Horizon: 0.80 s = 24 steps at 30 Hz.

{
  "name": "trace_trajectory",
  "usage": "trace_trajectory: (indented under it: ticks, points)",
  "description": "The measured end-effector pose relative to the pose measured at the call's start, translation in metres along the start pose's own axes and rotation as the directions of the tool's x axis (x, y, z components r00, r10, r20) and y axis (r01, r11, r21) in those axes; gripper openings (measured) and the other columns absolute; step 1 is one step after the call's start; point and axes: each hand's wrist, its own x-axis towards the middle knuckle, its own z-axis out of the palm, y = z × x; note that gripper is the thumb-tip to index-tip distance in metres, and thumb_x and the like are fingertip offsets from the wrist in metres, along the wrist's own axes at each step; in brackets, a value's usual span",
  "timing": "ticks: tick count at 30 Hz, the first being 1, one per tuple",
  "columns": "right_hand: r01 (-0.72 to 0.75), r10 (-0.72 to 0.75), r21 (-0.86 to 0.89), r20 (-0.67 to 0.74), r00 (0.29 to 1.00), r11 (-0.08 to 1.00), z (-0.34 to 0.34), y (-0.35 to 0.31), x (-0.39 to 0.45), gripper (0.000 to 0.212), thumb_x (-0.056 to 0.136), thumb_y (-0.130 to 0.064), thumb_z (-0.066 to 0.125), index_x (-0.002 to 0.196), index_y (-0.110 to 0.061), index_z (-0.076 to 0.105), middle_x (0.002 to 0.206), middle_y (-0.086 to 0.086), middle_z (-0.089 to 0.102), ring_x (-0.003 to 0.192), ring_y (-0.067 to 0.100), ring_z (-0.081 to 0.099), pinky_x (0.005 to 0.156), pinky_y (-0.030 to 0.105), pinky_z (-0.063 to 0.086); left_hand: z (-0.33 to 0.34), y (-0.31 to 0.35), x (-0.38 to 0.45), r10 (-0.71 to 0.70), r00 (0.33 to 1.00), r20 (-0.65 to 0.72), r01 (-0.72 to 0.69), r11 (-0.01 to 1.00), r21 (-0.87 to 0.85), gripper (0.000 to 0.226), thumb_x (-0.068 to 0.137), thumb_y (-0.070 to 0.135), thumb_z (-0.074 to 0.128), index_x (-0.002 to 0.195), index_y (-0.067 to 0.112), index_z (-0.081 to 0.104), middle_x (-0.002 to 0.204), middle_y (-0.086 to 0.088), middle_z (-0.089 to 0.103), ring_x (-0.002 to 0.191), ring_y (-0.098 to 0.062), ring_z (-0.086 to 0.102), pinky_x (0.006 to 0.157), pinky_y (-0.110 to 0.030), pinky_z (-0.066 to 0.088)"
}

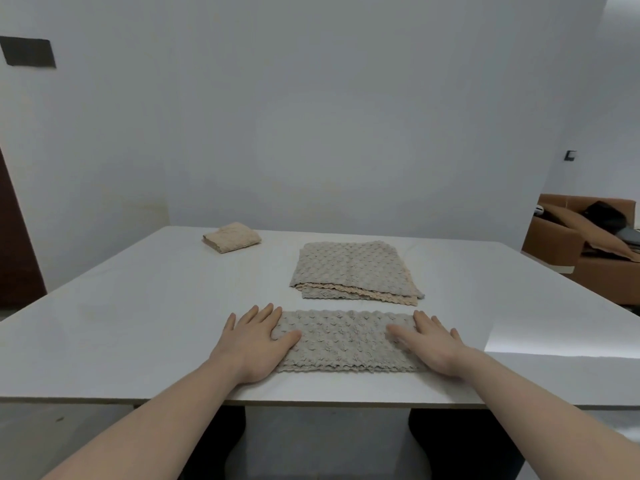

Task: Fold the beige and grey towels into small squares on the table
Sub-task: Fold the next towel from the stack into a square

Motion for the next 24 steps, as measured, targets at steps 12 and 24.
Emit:
trace_trajectory:
  ticks: [12,24]
  points:
    - [-0.108,0.117,0.09,-0.103,0.988,0.99,-0.008,-0.011,-0.008,0.059,0.093,-0.05,0.049,0.145,-0.024,0.043,0.142,0.0,0.055,0.129,0.024,0.049,0.112,0.04,0.035,0.0,-0.001,-0.001,0.003,1.0,-0.009,-0.003,1.0,-0.021,0.082,0.097,0.071,0.021,0.165,0.027,0.009,0.172,0.011,0.005,0.158,-0.012,-0.001,0.128,-0.047,-0.004]
    - [-0.173,0.254,0.363,-0.19,0.948,0.916,-0.019,-0.024,-0.003,0.013,0.082,-0.013,0.07,0.072,-0.014,0.062,0.077,0.005,0.068,0.074,0.021,0.061,0.062,0.028,0.043,0.0,-0.001,-0.003,0.005,0.999,-0.054,-0.009,0.997,-0.081,0.084,0.095,0.071,0.027,0.165,0.026,0.013,0.172,0.009,0.011,0.158,-0.013,0.004,0.128,-0.047,-0.003]
